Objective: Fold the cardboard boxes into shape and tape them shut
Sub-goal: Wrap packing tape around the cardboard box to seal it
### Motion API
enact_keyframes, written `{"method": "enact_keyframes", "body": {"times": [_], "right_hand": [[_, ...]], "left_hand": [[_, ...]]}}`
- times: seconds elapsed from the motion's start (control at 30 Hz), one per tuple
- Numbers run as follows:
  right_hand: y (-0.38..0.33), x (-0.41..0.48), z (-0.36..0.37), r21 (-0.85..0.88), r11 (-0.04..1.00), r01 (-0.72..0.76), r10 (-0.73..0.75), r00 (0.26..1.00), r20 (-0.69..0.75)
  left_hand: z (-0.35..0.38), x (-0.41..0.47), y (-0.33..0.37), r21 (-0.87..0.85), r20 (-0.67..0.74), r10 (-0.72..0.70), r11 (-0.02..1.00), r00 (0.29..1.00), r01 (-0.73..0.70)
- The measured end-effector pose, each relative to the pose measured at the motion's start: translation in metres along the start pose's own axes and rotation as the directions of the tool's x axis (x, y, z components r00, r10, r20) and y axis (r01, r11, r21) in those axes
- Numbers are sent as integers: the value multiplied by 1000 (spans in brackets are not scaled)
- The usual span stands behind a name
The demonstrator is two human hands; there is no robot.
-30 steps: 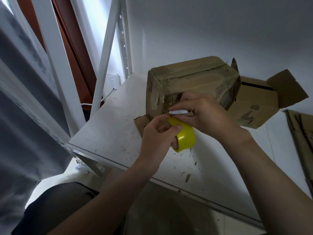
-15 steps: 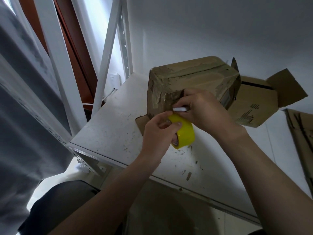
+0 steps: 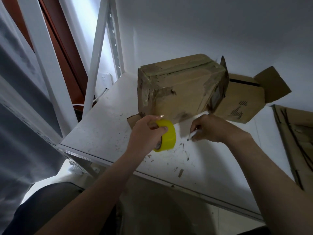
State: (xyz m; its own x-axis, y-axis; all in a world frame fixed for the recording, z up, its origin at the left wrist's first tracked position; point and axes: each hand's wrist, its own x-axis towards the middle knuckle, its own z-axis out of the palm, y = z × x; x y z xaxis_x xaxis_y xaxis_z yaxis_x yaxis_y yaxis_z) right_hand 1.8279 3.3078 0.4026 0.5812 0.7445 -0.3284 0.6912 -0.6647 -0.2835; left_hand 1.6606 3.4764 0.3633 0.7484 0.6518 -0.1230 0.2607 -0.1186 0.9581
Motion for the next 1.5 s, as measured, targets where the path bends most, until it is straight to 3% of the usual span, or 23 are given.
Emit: {"method": "enact_keyframes", "body": {"times": [0.1, 0.17, 0.27, 0.33, 0.4, 0.47, 0.53, 0.6, 0.67, 0.77, 0.8, 0.97, 1.03, 1.33, 1.5], "right_hand": [[6, -3, 13, 62, 993, -98, 91, 990, 105], [9, -6, 14, 41, 989, -141, 137, 987, 87], [6, -12, 5, -42, 993, -108, 104, 991, -85], [-6, -15, -4, 22, 999, 27, -20, 954, -300], [-26, -18, -10, 95, 968, 233, -142, 817, -559], [-46, -16, -16, 61, 935, 349, -191, 642, -743], [-62, -7, -24, -34, 926, 375, -239, 516, -822], [-76, 8, -34, -122, 929, 350, -288, 472, -833], [-86, 26, -42, -164, 933, 320, -321, 534, -782], [-86, 52, -42, -106, 945, 310, -299, 688, -661], [-84, 57, -40, -97, 944, 315, -298, 693, -657], [-78, 67, -29, -162, 912, 376, -360, 548, -755], [-75, 70, -27, -215, 901, 376, -399, 524, -752], [-64, 65, -31, -356, 871, 337, -490, 631, -601], [-78, 60, -27, -181, 947, 267, -316, 667, -675]], "left_hand": [[-8, 0, -1, 72, 5, -9, 997, 1000, 8], [-13, 0, -2, 170, 15, 11, 985, 1000, -14], [-23, -1, 2, 300, 28, 29, 953, 999, -36], [-30, -3, 8, 322, 42, 32, 946, 999, -44], [-39, -4, 15, 306, 38, 36, 951, 999, -46], [-45, -2, 20, 293, 24, 46, 955, 999, -51], [-50, 1, 24, 300, 6, 44, 953, 999, -43], [-55, 3, 28, 297, 1, 22, 955, 1000, -21], [-60, 5, 28, 303, -2, 19, 953, 1000, -17], [-66, 10, 22, 310, -10, 55, 949, 998, -49], [-68, 11, 21, 308, -12, 65, 950, 998, -58], [-68, 14, 27, 272, -25, 59, 961, 998, -51], [-68, 16, 28, 267, -31, 59, 963, 998, -48], [-68, 15, 29, 281, -27, 56, 959, 998, -47], [-69, 13, 29, 279, -23, 55, 959, 998, -46]]}}
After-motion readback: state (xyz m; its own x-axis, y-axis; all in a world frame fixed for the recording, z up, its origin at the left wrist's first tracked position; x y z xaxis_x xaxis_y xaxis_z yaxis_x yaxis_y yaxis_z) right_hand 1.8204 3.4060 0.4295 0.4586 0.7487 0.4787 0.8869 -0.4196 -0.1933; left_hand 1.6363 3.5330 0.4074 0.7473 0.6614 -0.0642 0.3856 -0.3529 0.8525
